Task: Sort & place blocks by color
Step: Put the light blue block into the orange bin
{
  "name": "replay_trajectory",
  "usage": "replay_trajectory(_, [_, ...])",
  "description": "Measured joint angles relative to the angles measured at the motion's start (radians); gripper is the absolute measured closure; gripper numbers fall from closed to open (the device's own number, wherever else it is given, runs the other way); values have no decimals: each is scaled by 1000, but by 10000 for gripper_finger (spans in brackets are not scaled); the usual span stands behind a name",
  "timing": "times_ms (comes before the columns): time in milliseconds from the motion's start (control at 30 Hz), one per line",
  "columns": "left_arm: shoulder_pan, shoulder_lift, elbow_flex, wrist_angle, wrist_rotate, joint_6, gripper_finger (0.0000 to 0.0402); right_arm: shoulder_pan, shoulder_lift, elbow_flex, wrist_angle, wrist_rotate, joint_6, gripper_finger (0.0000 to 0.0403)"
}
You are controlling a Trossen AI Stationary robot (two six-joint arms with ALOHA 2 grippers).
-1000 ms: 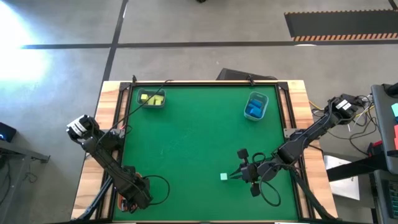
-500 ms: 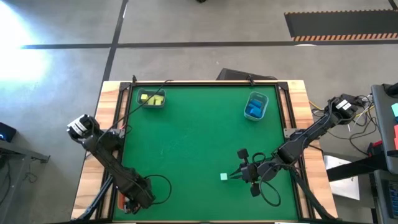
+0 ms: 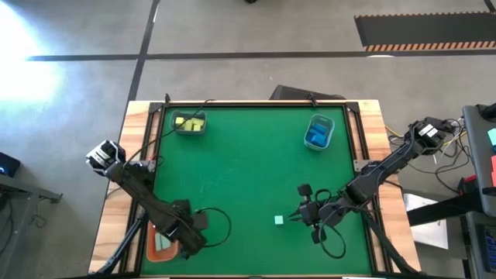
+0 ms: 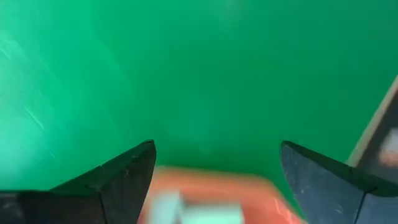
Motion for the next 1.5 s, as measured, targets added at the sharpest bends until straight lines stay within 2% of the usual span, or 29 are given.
replay_trajectory(233, [33,-1,110,95,-440,271,75,0,1,23,-12,27,13,371])
replay_trajectory(367, [37,-5,121,215,-600,459,75,0,3,38,-29,29,12,362])
replay_trajectory(533, [46,-14,99,309,-742,640,75,0,3,40,-25,51,18,321])
replay_trajectory(767, [105,-16,81,311,-797,767,75,-2,33,40,-23,76,77,249])
replay_trajectory(933, [167,-17,69,345,-799,859,75,-3,74,40,-18,79,108,220])
replay_trajectory(1300, [222,-17,68,594,-796,1094,75,-3,231,40,18,79,201,213])
replay_trajectory(1500, [226,-17,68,678,-795,1108,75,-7,323,40,66,74,272,213])
